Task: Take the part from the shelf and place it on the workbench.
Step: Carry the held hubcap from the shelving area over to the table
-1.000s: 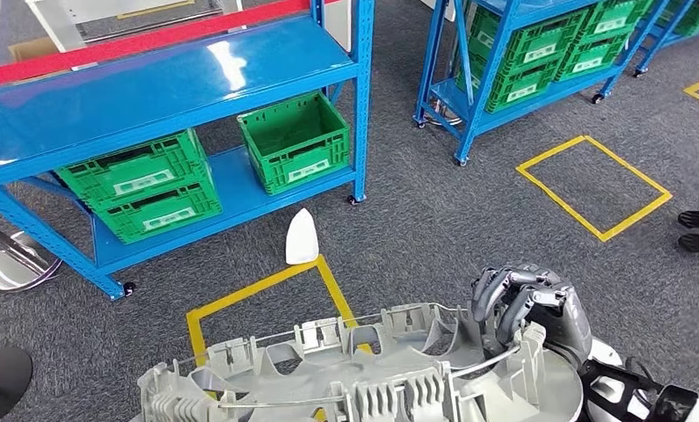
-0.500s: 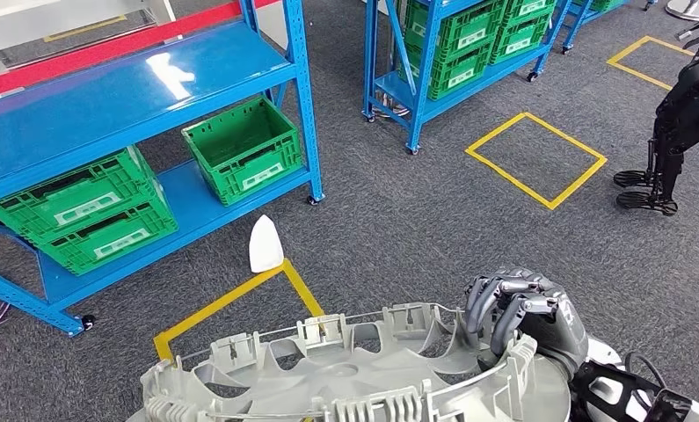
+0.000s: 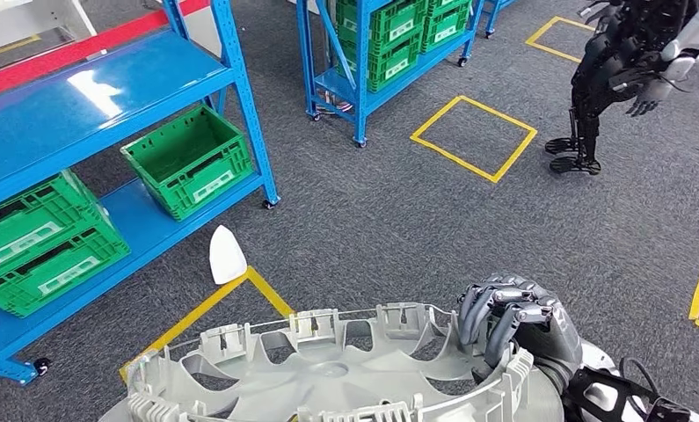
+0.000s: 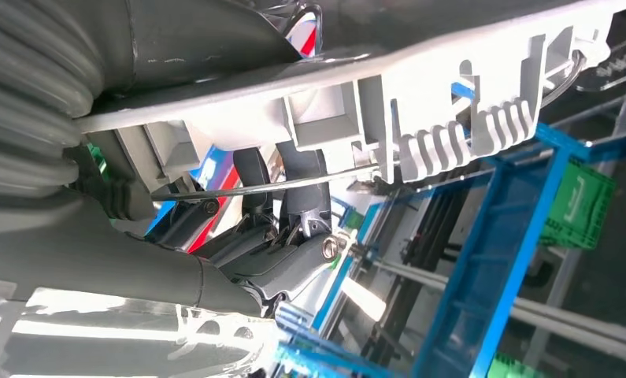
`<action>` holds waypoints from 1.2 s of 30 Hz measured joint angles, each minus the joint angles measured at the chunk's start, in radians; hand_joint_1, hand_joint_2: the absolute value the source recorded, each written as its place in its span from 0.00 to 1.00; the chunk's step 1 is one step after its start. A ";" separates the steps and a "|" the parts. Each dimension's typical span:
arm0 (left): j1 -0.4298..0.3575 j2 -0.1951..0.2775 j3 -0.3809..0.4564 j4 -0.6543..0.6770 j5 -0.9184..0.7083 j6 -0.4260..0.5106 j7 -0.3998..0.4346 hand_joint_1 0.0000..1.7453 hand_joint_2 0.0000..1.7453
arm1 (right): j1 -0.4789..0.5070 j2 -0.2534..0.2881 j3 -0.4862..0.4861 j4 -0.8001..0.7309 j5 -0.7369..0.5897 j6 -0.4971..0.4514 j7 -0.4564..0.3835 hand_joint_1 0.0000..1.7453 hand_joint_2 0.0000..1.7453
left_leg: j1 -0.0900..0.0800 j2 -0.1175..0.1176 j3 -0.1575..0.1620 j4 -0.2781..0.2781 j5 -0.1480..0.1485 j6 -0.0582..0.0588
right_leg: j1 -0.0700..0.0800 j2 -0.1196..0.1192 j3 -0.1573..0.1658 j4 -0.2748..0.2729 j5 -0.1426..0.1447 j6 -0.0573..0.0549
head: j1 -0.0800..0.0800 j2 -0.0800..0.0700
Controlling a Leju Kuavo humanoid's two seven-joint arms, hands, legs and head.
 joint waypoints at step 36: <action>-0.008 0.049 0.012 -0.002 -0.010 0.031 0.061 0.00 1.00 | -0.118 -0.026 -0.017 0.049 0.008 -0.143 0.003 1.00 1.00 | 0.001 -0.027 -0.010 0.045 -0.049 -0.019 | -0.001 0.035 -0.014 -0.015 0.012 -0.030 | -0.006 0.000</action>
